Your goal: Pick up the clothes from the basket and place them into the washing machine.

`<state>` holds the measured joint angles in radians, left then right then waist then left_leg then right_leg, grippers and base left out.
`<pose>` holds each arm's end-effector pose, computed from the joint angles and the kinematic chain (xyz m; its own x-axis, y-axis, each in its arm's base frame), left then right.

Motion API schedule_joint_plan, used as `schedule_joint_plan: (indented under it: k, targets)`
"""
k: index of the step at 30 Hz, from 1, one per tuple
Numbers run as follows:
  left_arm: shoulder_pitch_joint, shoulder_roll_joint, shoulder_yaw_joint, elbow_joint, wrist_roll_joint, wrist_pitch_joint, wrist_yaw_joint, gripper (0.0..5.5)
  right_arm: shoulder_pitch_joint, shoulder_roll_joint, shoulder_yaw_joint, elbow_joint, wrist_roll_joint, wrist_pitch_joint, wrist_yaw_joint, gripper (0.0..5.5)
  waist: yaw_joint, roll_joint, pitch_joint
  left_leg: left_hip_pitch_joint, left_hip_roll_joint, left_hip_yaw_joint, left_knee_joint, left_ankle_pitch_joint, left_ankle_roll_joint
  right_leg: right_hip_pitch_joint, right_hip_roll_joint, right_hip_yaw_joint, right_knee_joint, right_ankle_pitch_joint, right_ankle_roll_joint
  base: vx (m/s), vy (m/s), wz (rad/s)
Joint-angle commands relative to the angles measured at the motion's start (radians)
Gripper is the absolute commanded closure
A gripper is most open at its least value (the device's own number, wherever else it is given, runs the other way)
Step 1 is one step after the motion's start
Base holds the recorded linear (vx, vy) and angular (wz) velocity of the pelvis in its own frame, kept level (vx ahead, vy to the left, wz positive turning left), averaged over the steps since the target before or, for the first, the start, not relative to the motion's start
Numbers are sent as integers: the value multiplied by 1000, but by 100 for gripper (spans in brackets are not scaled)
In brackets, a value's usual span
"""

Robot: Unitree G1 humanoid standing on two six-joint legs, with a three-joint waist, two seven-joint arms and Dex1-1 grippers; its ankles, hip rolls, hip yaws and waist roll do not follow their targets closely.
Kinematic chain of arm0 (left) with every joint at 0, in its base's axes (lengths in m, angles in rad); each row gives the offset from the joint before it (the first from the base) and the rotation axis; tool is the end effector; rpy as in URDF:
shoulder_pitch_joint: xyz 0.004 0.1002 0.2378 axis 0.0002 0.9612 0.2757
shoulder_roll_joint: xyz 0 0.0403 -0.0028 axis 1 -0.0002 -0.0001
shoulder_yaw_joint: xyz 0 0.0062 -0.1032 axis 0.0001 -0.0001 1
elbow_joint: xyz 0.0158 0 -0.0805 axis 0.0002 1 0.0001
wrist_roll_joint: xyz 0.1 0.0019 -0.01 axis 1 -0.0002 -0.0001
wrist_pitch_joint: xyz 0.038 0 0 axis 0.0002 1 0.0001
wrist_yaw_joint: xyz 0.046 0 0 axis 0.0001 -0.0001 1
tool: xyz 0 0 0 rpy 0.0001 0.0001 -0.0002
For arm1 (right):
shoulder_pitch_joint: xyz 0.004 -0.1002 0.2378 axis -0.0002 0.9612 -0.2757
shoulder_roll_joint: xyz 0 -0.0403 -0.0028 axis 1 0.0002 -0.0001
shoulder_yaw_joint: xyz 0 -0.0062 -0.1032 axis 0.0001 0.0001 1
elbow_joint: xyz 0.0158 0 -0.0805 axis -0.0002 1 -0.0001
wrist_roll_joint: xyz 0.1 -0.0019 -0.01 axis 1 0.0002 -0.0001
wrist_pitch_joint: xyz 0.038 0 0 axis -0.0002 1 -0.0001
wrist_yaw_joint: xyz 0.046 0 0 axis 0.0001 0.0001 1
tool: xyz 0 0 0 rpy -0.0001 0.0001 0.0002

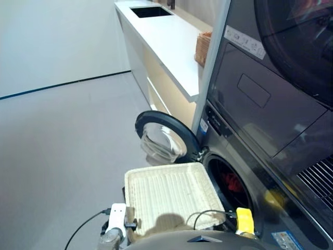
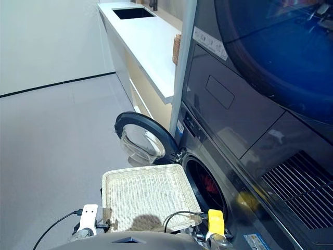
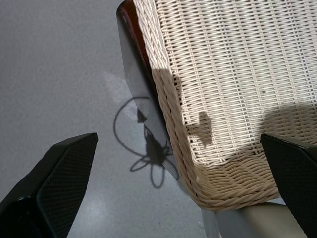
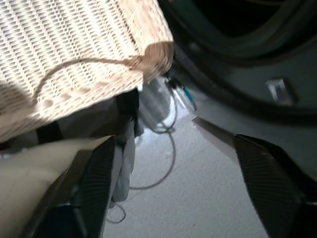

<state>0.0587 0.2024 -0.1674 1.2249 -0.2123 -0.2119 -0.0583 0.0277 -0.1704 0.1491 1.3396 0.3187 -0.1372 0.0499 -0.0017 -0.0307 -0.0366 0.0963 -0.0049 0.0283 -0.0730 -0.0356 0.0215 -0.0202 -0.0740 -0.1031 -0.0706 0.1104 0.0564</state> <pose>0.0592 0.2104 -0.1180 0.4760 0.0782 -0.8760 -0.0133 0.9966 0.0817 0.0475 -0.2045 -0.1240 0.3378 -0.1020 -0.9357 0.1486 0.9874 -0.0540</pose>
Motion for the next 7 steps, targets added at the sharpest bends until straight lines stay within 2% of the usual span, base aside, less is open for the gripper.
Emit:
schedule_joint_plan:
  k: [1, 7]
  targets:
    - [-42, -29, 43, 47, 6, -16, 0, 0, -36, 20, 26, 34, -4, -5, 4, 129, -15, 6, -9, -42, -31, 36, -14, 60, -31, 25, 14, -1, 48, -37, 54, 0, 0, 0]
    - [-42, -38, 40, 53, -2, -10, -3, 0, -40, 27, 48, 28, -27, -3, -2, 127, -17, 4, -16, -28, -29, 37, -14, 55, -31, 40, 15, -3, 48, -44, 52, 0, 0, 0]
